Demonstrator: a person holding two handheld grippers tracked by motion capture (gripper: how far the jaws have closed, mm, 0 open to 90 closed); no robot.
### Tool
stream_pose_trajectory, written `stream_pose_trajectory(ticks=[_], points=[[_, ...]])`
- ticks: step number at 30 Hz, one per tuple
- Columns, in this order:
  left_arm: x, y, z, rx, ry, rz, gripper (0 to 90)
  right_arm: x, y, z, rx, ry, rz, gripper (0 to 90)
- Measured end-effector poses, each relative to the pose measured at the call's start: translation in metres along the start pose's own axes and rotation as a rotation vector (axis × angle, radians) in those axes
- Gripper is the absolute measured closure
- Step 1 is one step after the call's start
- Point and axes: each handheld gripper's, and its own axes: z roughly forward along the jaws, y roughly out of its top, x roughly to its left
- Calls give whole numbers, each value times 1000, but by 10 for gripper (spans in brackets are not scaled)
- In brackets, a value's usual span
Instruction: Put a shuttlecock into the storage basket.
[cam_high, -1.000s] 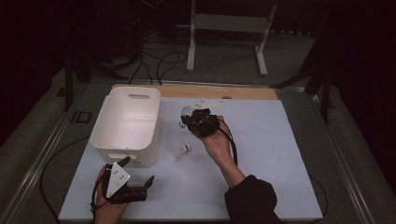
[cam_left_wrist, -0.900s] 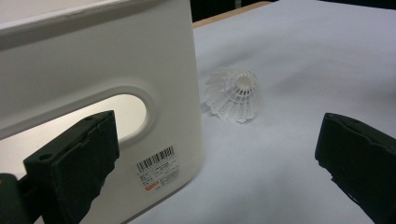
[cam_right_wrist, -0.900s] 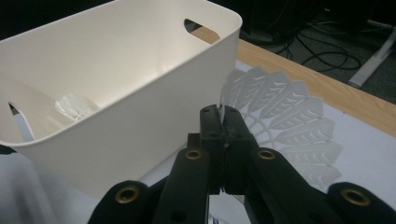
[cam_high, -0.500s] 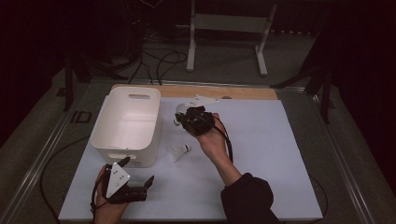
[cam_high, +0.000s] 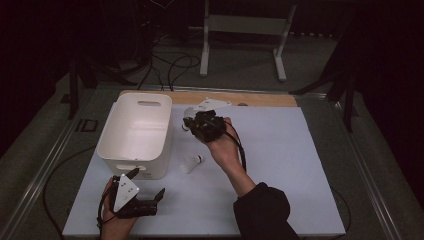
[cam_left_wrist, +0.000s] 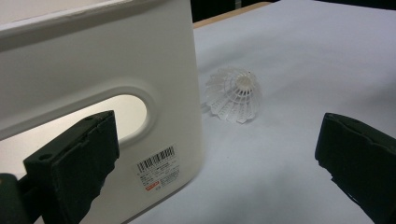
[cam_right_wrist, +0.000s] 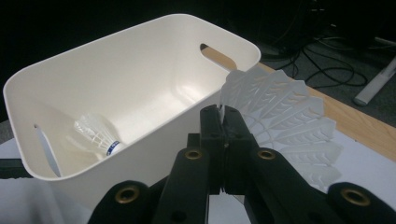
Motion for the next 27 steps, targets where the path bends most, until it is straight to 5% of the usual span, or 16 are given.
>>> stream_pose_trajectory(ticks=[27], points=[[0,0,0,0,1,-1,3,6,18,2,-37,10,-15,895]])
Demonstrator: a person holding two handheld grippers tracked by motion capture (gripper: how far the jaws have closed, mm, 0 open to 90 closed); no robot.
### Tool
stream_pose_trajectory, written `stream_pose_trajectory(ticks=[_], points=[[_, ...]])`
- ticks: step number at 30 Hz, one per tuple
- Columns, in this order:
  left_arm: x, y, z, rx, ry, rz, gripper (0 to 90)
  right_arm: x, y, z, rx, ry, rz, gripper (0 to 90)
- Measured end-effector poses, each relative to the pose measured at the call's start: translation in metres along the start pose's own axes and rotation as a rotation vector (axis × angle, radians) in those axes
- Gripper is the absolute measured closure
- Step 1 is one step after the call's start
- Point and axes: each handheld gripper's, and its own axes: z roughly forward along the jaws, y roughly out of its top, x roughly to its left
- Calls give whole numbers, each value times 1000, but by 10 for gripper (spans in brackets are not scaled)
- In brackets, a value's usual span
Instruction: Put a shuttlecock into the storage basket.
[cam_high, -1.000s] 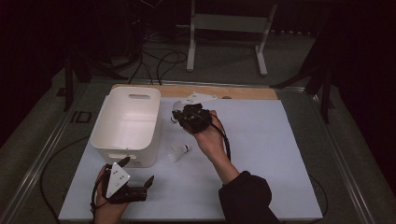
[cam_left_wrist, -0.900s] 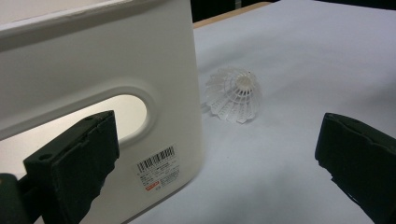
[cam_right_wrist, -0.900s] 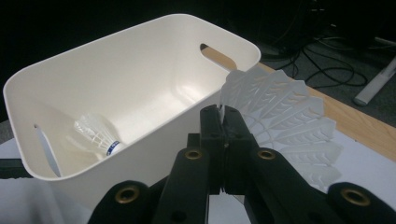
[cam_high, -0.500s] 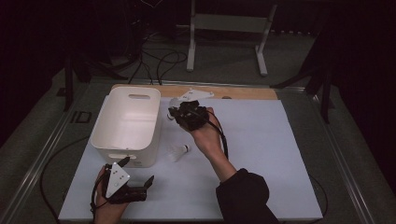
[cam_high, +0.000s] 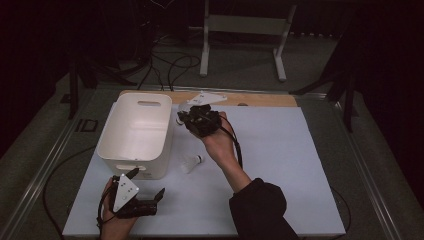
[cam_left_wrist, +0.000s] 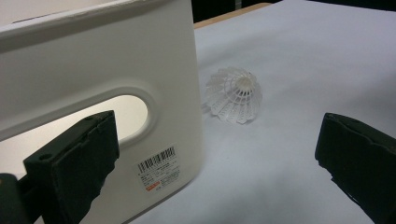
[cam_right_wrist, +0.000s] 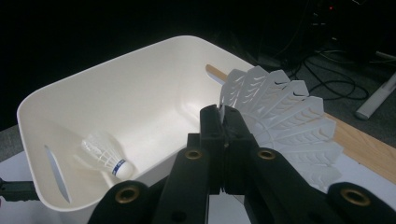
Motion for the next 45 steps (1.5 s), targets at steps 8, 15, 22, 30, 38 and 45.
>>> stream_pose_trajectory(ticks=[8,15,22,30,38,45], points=[[0,0,0,0,1,0,3,1,4,2,-11,8,6,895],[0,0,0,-1,1,0,3,2,6,4,-15,15,9,895],[0,0,0,-1,1,1,3,6,11,6,-27,22,4,895],[0,0,0,-2,1,1,3,13,15,11,-33,38,-10,895],[0,0,-1,-2,3,3,3,21,20,15,-34,54,-19,895],[1,0,-1,-4,3,0,3,29,24,21,-31,70,-31,895]])
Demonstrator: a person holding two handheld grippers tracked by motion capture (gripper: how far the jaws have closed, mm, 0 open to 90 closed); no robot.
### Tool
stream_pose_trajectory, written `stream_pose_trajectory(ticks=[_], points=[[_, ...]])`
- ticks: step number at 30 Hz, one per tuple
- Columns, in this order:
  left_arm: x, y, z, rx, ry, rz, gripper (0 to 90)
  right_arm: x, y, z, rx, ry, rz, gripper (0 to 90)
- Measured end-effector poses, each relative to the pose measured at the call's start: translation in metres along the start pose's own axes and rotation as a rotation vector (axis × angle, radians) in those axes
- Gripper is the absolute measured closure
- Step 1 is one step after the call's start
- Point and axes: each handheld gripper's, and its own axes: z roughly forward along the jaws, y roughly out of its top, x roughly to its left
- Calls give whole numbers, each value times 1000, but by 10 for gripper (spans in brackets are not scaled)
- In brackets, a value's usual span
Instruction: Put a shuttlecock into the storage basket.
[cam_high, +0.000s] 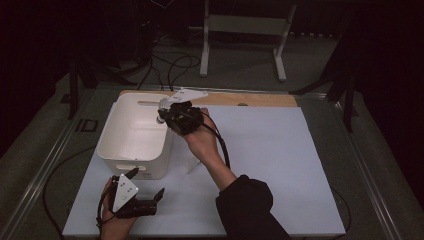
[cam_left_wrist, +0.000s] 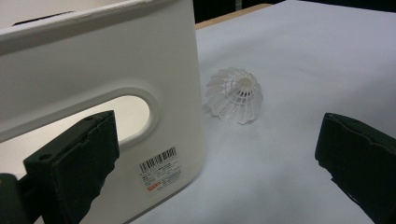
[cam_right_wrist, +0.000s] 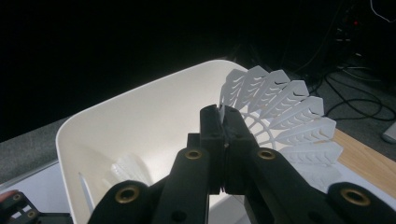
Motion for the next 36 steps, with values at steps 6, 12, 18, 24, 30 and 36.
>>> stream_pose_trajectory(ticks=[6,12,18,24,30,36], points=[[0,0,0,0,-2,-1,3,8,2,6,10,30,-22,895],[0,0,0,0,-3,-2,3,14,3,12,14,65,-34,877],[0,0,0,-1,-3,-2,3,9,4,10,15,72,9,369],[0,0,0,3,-2,0,3,-3,2,3,11,24,38,184],[0,0,0,3,-2,0,3,-12,-4,0,15,-1,56,101],[0,0,0,2,-3,-1,3,-21,-10,-2,15,-29,72,92]])
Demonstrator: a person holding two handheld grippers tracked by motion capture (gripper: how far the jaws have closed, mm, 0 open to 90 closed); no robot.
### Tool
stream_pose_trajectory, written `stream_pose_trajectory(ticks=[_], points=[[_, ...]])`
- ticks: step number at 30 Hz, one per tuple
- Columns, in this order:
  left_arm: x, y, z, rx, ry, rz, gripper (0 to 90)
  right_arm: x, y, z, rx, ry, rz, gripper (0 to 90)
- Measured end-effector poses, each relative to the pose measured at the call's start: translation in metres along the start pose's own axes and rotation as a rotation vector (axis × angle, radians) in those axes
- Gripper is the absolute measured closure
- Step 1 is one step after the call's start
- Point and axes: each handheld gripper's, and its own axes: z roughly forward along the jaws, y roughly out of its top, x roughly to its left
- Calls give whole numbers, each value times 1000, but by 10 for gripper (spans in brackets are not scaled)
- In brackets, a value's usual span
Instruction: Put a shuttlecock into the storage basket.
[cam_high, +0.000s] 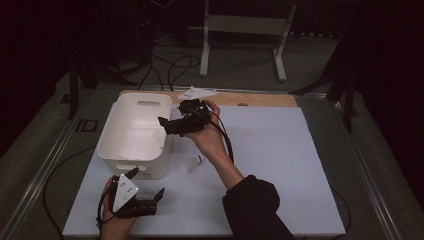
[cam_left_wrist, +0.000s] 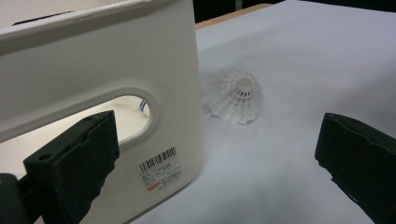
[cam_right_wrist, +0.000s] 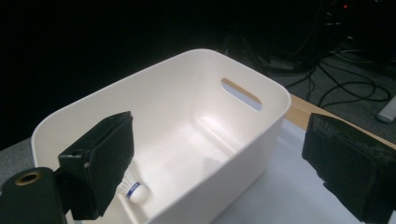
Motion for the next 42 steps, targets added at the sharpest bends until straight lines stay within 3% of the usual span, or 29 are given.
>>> stream_pose_trajectory(ticks=[14,26,42], points=[[-1,0,0,-3,2,0,3,-19,-14,-10,2,-42,22,91],[-1,0,1,-2,2,2,3,-24,-23,-13,6,-52,25,91],[-1,0,1,-1,0,1,3,-34,-49,-10,59,-88,42,91]])
